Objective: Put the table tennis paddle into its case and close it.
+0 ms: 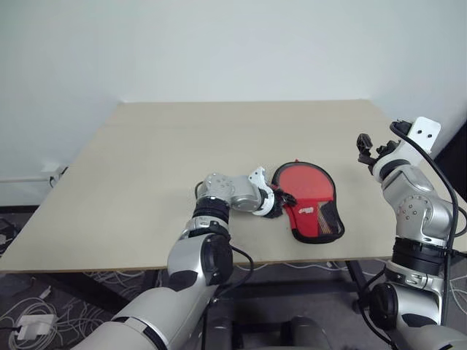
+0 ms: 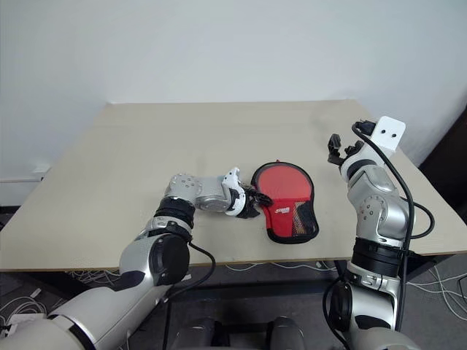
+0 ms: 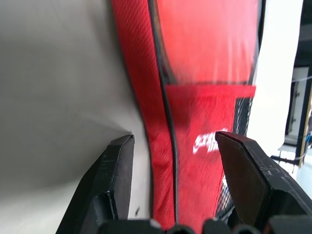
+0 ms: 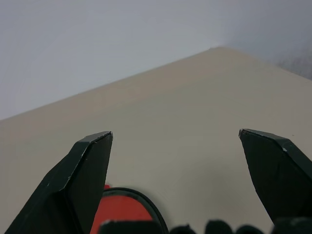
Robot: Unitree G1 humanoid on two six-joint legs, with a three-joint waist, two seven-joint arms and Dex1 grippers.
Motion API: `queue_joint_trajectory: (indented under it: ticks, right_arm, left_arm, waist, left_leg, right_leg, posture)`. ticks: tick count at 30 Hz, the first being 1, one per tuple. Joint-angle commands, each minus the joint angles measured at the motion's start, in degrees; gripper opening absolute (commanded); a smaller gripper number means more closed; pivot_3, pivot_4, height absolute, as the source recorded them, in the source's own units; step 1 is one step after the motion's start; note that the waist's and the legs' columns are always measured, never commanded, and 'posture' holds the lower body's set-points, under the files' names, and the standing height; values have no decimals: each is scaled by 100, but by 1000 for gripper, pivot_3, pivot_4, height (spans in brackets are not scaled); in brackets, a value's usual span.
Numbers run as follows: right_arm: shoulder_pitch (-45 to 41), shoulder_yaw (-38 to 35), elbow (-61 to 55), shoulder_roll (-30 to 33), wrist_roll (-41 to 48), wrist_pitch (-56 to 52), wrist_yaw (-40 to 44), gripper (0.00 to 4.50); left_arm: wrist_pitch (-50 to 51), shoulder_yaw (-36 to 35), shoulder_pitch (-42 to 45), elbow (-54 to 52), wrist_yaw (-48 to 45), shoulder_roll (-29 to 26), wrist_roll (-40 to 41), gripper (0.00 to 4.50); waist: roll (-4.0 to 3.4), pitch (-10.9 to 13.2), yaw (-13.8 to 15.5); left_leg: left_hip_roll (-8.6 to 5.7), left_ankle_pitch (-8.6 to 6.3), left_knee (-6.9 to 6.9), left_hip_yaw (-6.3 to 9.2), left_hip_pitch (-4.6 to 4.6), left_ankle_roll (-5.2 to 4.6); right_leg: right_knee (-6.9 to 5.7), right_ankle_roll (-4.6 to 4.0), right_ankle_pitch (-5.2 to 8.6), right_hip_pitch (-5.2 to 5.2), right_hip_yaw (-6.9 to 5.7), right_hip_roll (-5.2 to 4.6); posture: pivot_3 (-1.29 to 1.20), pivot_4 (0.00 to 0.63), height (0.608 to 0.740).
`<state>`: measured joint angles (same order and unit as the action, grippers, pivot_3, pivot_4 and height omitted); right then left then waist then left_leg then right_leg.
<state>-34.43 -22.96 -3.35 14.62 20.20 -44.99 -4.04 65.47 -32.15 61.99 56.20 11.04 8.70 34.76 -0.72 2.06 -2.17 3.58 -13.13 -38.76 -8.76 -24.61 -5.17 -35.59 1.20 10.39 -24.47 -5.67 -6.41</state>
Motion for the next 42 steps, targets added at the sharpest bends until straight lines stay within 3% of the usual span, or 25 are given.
queue_joint_trajectory:
  ticks: [1, 8, 16, 24, 27, 33, 42]
  right_arm:
    - [-79, -40, -237, 85, -11, 126, -48, 4500]
    - [-85, -57, -203, 122, -31, 129, -46, 4500]
    - [-67, -1, -176, 77, -59, 171, -58, 4500]
    - [-91, 21, -118, 69, -72, 202, -56, 4500]
    - [-111, 26, -90, 83, -90, 208, -44, 4500]
    - [-92, 27, -101, 70, -106, 222, -50, 4500]
    - [-86, 41, -69, 49, -140, 254, -39, 4500]
  left_arm:
    - [-361, 180, 118, 328, -104, 242, -136, 2805]
    - [-428, 386, 224, 606, -586, 401, -87, 2805]
    - [369, 950, 100, 264, -1762, 508, 11, 2805]
    - [-18, 1004, 12, 507, -1729, 395, -135, 2805]
    - [7, 998, 19, 540, -1760, 372, -121, 2238]
    - [14, 980, -44, 513, -1786, 368, -166, 128]
    - [81, 986, -46, 421, -1878, 314, -170, 59]
  waist:
    - [0, 0, 28]
    - [0, 0, 106]
    - [-3, 5, 91]
    - [-4, 7, 90]
    - [-4, 7, 90]
    - [-4, 8, 90]
    - [-4, 9, 90]
  left_leg:
    - [0, 0, 0, 1, 0, 0]
    - [-10, -3, 2, 5, -2, -9]
    - [-17, -8, 6, 2, -11, -18]
    - [-16, -9, 10, 3, -11, -18]
    - [-15, -9, 10, 3, -11, -19]
    - [-15, -9, 12, 3, -11, -19]
    - [-16, -9, 12, 4, -11, -19]
  right_leg:
    - [0, 0, 0, 0, -1, -2]
    - [0, 4, 4, -4, -19, -41]
    - [2, 16, 10, -5, -19, -47]
    - [3, 17, 12, -7, -18, -47]
    - [3, 17, 12, -8, -18, -47]
    - [4, 17, 12, -9, -19, -48]
    - [4, 16, 12, -10, -18, -49]
  posture:
    - [0, 0, 724]
    - [0, 0, 724]
    - [0, 0, 724]
    - [0, 0, 724]
    - [0, 0, 724]
    - [0, 0, 724]
    - [0, 0, 724]
